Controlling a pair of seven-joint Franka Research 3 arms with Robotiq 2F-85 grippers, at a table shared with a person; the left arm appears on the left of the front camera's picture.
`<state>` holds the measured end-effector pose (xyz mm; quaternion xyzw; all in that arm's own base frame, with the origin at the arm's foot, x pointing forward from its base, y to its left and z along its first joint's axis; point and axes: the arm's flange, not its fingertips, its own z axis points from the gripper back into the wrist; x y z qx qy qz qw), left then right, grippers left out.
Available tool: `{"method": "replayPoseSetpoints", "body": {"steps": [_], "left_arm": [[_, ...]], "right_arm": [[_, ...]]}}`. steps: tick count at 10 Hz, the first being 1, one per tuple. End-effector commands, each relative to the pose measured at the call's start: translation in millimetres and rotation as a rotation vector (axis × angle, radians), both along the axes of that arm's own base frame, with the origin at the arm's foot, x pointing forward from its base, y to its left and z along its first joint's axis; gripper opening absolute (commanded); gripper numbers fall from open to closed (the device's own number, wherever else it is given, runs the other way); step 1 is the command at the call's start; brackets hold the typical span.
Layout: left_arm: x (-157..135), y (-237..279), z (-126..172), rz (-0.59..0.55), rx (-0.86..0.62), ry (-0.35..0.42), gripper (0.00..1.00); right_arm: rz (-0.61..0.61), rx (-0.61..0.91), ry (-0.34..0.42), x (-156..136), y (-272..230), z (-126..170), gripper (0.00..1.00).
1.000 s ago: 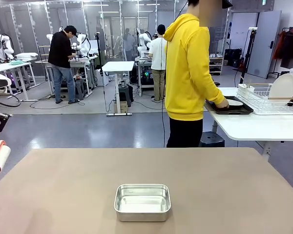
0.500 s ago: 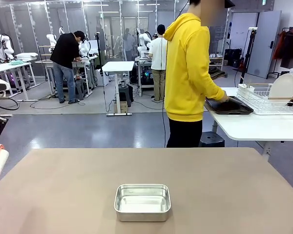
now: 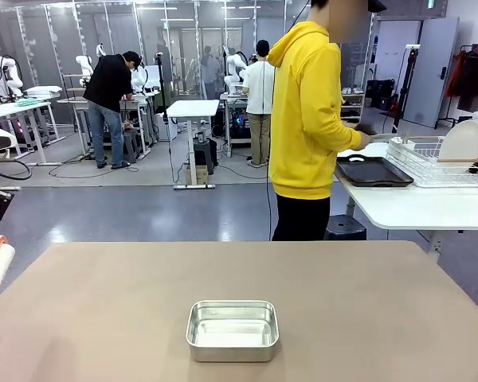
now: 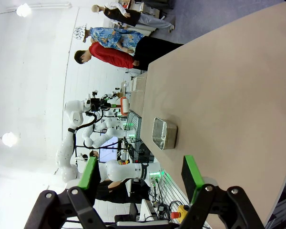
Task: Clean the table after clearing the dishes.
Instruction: Place the Lint Roller back on top of the Airtight Container.
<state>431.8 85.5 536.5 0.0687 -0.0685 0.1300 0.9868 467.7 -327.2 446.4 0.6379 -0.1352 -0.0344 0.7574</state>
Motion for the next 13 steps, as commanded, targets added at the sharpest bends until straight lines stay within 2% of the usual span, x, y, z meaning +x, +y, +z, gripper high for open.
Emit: {"method": "replayPoseSetpoints", "body": {"steps": [1,6,7,8,9,10,11,13], "left_arm": [[-1.0,1.2,2.3,-0.006,0.003,-0.015,0.22],[0.0,0.0,0.0,0.000,0.000,0.000,0.22],[7.4,-19.2,22.9,-0.159,0.086,-0.104,0.22],[15.2,-54.5,49.7,-0.326,0.087,-0.198,0.22],[20.1,-98.9,73.4,-0.520,0.194,-0.226,0.22],[20.8,-146.9,93.9,-0.737,0.226,-0.249,0.22],[15.4,-186.8,101.6,-0.919,0.239,-0.248,0.22],[-5.8,-249.9,99.3,-1.235,0.245,-0.212,0.22]], "right_arm": [[-0.004,0.013,-0.003,-5.1,6.2,2.4,0.87],[-0.004,0.013,-0.003,-5.1,6.2,2.4,0.87],[-0.004,0.013,-0.003,-5.1,6.2,2.4,0.87],[-0.004,0.013,-0.003,-5.1,6.2,2.4,0.87],[-0.004,0.013,-0.003,-5.1,6.2,2.4,0.87],[-0.004,0.013,-0.003,-5.1,6.2,2.4,0.87],[-0.004,0.013,-0.003,-5.1,6.2,2.4,0.87],[-0.004,0.013,-0.003,-5.1,6.2,2.4,0.87]]}}
